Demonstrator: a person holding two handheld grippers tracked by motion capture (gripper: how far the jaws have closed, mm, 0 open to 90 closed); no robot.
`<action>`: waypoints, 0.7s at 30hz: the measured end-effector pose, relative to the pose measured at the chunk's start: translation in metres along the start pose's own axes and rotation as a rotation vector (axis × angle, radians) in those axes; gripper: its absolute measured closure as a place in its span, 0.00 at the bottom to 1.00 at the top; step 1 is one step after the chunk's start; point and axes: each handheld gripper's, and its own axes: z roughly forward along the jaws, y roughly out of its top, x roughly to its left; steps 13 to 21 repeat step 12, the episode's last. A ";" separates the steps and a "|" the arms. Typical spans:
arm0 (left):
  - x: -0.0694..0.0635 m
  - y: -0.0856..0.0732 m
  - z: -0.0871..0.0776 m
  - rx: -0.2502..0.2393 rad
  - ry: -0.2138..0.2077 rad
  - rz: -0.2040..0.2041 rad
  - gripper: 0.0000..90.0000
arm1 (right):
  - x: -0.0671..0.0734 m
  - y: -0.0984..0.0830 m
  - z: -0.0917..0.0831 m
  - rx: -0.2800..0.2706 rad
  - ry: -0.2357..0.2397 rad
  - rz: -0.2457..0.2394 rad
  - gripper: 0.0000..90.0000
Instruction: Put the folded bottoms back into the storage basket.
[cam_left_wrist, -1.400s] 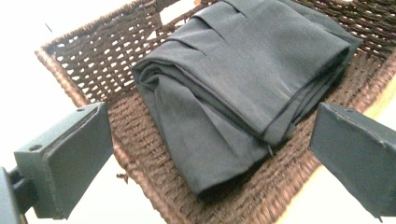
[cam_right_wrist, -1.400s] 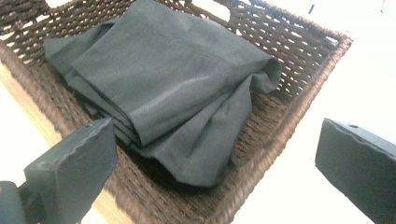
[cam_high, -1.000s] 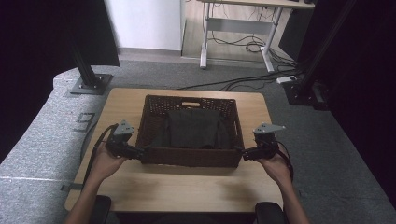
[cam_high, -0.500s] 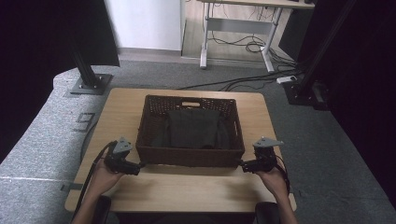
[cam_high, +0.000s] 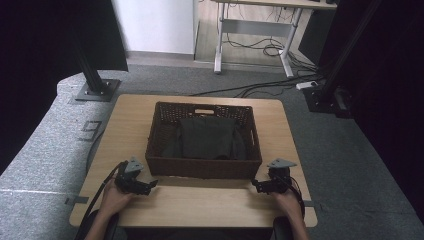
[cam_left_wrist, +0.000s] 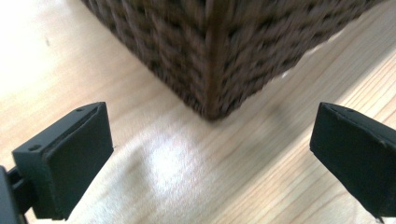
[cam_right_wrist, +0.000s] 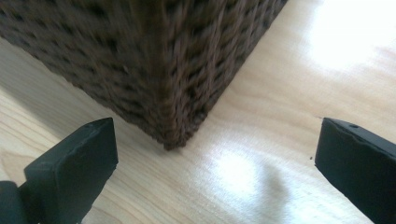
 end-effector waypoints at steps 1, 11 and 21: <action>0.000 -0.001 0.002 0.021 0.002 0.008 0.00 | 0.001 -0.002 0.002 0.010 0.000 -0.002 0.00; 0.000 -0.003 0.008 0.054 -0.030 -0.018 0.00 | 0.012 -0.011 0.019 0.039 -0.006 -0.002 0.00; -0.001 -0.003 0.008 0.054 -0.029 -0.019 0.00 | 0.012 -0.011 0.019 0.039 -0.006 -0.002 0.00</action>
